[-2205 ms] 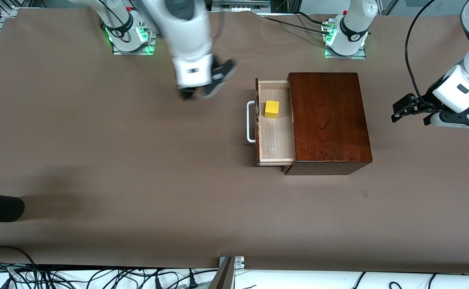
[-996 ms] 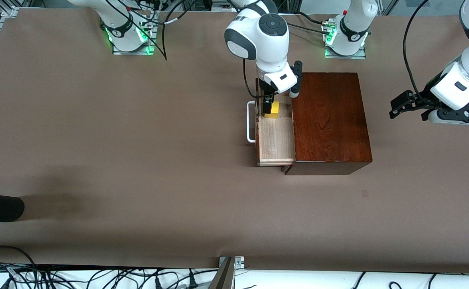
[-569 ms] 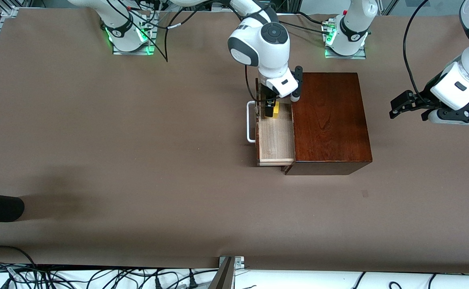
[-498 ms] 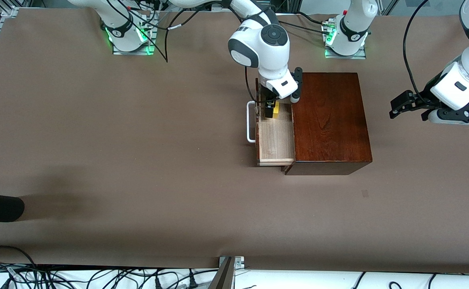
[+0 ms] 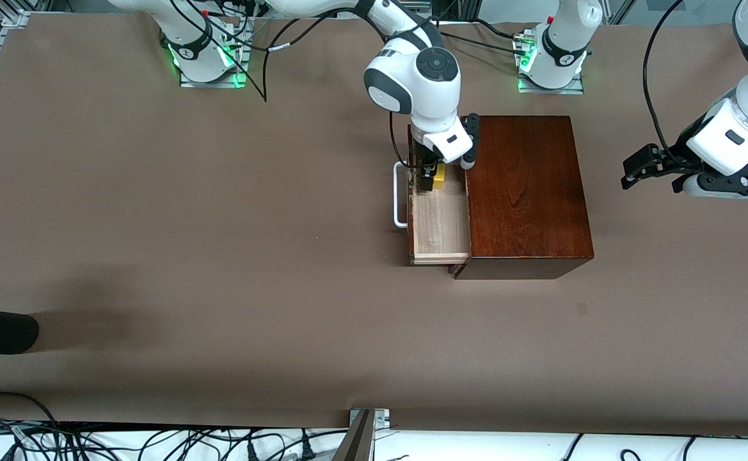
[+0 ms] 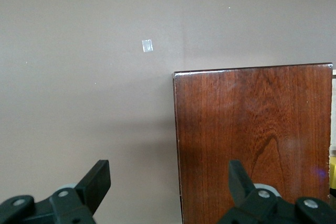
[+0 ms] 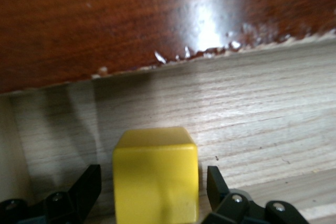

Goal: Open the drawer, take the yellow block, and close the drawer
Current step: 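Lower the right gripper into the drawer onto the yellow block, then grasp the yellow block with the right gripper and lift it out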

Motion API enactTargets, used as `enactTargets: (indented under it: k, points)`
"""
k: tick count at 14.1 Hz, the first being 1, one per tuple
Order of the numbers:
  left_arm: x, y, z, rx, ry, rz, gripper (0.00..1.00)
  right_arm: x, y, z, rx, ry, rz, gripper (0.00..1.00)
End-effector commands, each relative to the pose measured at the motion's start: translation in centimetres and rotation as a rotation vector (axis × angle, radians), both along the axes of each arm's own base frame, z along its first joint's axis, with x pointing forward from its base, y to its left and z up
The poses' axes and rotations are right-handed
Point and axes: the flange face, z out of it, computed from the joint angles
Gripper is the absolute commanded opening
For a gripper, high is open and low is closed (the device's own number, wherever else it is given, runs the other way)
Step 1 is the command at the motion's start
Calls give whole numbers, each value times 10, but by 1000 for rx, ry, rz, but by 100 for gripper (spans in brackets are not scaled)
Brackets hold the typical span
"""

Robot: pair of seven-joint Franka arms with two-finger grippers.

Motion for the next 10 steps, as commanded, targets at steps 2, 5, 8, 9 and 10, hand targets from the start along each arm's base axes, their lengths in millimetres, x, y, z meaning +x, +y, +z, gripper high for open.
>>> enactTargets:
  k: [2,5,8,9,10]
  points:
    - [0,-4,7,-6,-1,-6,100,6,3,8,-6,-27,16,9]
    - [0,-3,7,-6,-1,-8,100,20,1,45,-5,-35,24,0]
    - [1,-3,7,-5,-4,-34,100,17,-7,84,-38,-9,15,0]
    - [1,-3,7,-6,-4,-34,100,25,-20,107,-43,6,-9,0]
    - [1,-3,7,-6,-2,-34,100,36,-37,133,-41,10,-46,0]
